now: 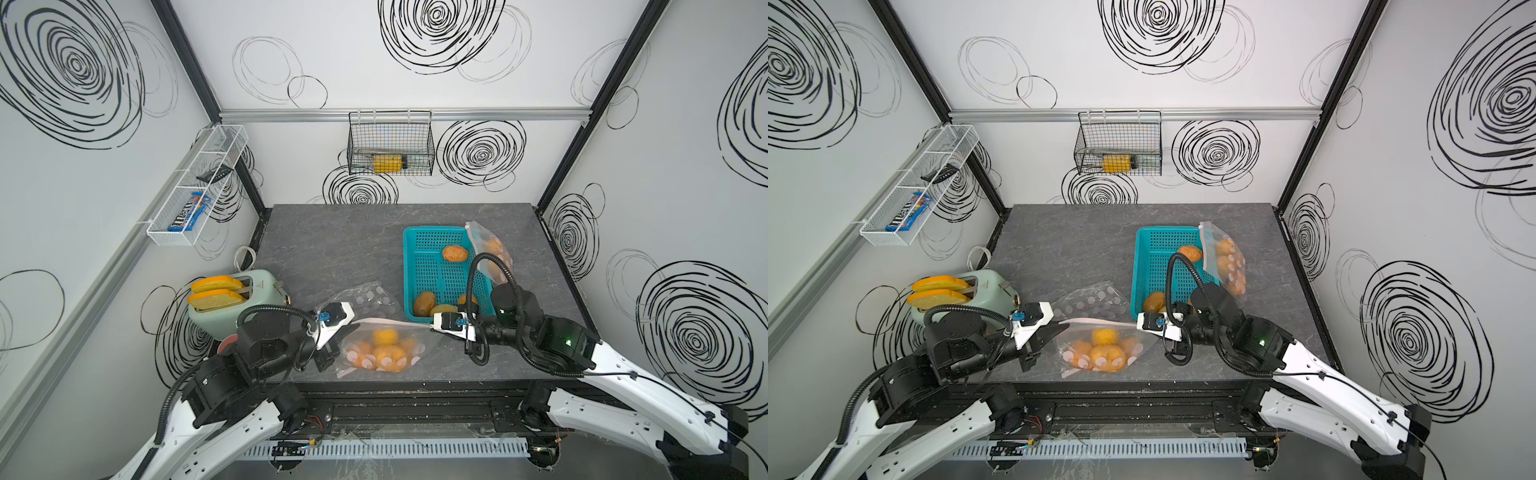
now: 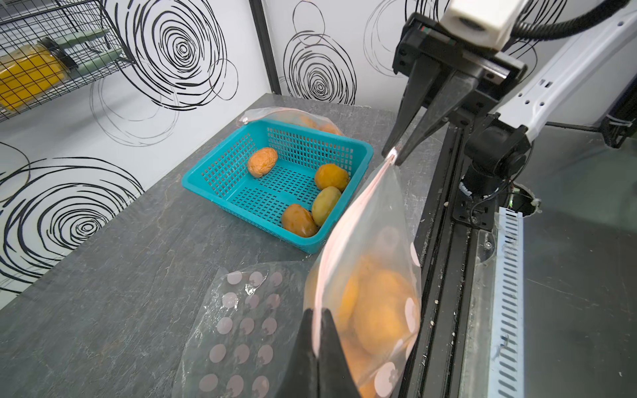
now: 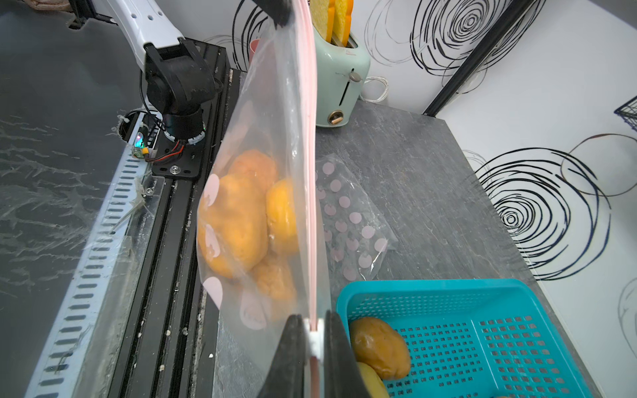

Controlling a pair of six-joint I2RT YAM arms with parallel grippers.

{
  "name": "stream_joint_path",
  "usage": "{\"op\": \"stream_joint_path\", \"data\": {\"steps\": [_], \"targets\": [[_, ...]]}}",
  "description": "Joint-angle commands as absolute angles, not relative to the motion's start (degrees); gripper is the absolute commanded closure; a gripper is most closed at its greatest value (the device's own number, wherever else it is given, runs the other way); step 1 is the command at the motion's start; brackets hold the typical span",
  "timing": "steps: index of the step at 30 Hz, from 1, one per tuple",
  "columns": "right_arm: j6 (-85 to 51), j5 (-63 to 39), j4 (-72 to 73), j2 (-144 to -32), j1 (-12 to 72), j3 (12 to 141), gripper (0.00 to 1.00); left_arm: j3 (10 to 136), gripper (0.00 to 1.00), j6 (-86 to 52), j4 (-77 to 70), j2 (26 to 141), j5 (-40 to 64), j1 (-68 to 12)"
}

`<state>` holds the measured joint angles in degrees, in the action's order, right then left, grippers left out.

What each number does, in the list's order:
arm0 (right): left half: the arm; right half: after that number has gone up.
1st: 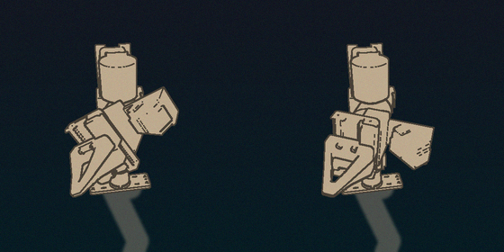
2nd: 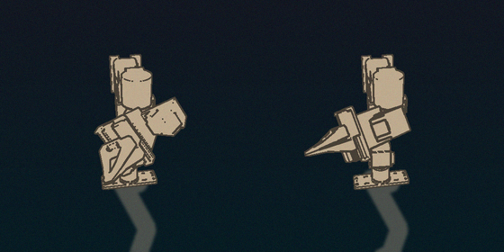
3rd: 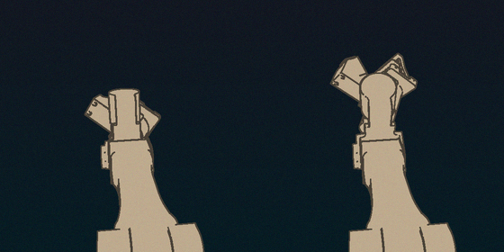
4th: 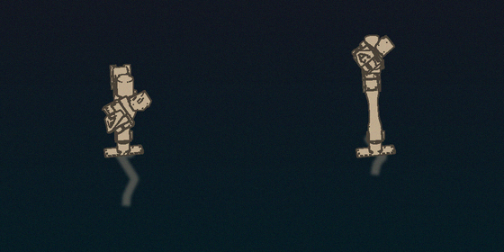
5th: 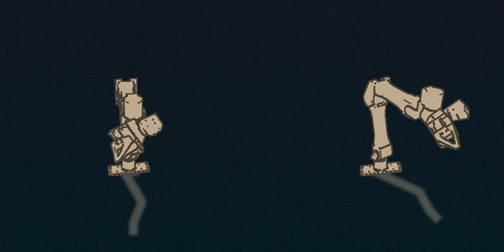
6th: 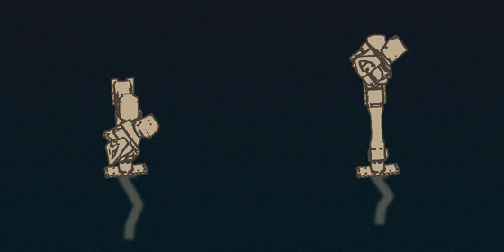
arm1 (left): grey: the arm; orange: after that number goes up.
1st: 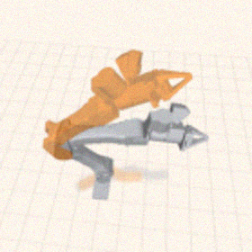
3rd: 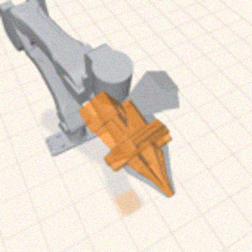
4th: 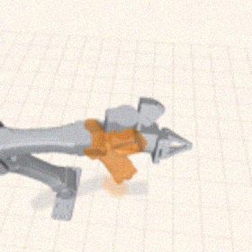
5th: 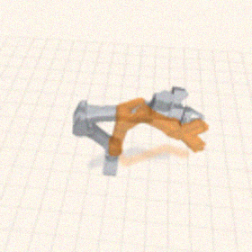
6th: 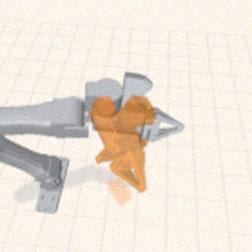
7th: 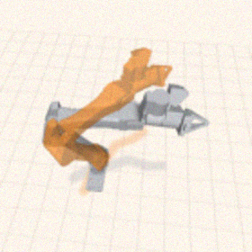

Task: Put the potatoes into a zipper bag and zip it
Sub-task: Zip the zipper on the zipper food storage bag.

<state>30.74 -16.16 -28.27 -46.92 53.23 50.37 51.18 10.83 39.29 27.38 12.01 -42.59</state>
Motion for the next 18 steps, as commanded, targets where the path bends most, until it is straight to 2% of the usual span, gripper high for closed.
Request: {"op": "stream_joint_path", "data": {"steps": [1, 18], "targets": [[32.5, -13.4, -35.4, -45.7, 52.0, 49.0, 1.0, 52.5, 1.0, 10.0, 36.2, 26.3, 9.3, -41.9], [31.9, -5.0, -36.7, -43.5, 50.2, 48.3, 1.0, 52.4, 1.0, 9.7, 36.2, 26.4, 8.6, -41.7]]}}
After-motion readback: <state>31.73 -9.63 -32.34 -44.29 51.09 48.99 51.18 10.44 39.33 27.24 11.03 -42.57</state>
